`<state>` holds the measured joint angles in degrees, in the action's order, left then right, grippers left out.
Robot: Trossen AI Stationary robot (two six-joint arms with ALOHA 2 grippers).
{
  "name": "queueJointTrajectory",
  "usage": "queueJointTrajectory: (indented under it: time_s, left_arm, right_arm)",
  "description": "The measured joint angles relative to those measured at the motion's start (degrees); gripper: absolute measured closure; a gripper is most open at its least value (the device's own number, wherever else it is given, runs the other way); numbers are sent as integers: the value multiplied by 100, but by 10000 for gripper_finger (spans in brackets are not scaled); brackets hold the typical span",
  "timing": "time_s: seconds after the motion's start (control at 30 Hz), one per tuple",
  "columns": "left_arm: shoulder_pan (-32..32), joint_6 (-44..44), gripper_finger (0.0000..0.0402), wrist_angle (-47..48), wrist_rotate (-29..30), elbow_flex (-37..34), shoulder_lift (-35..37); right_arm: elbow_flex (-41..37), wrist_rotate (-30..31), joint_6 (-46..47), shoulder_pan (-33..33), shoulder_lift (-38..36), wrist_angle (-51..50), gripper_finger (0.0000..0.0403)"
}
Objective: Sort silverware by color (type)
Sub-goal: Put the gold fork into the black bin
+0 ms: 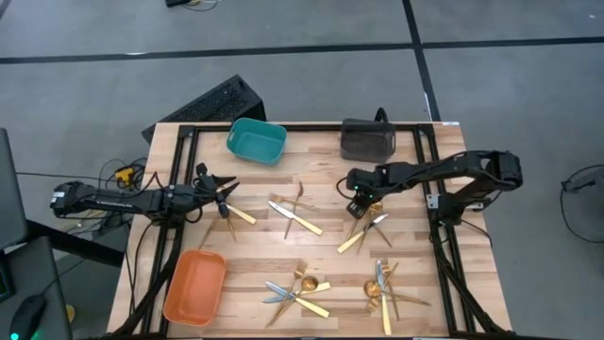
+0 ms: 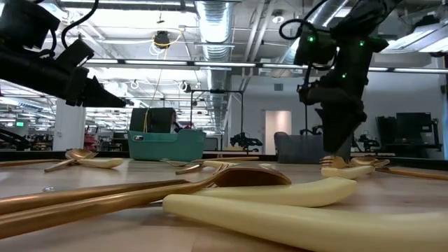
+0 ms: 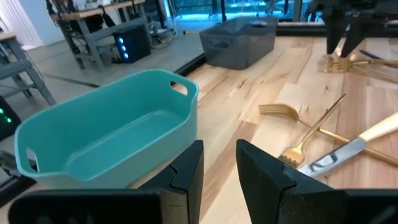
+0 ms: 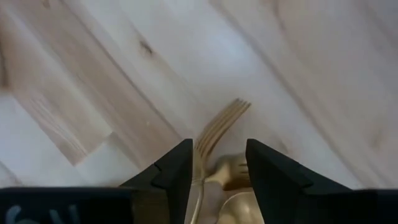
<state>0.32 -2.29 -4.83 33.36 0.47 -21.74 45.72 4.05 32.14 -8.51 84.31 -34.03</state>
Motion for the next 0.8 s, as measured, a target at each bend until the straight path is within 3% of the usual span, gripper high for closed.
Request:
queueJointTrajectory:
  time_s: [0.33, 0.6, 0.8]
  left_arm:
    - [0, -58, 315, -5, 0, 0, -240]
    - [0, -207, 315, -5, 0, 0, -238]
    - [0, -209, 315, -5, 0, 0, -238]
  right_arm:
    - [-1, 26, 101, 253, 604, 199, 242]
    - [38, 52, -293, 251, 682, 347, 376]
    - [443, 139, -736, 267, 682, 344, 362]
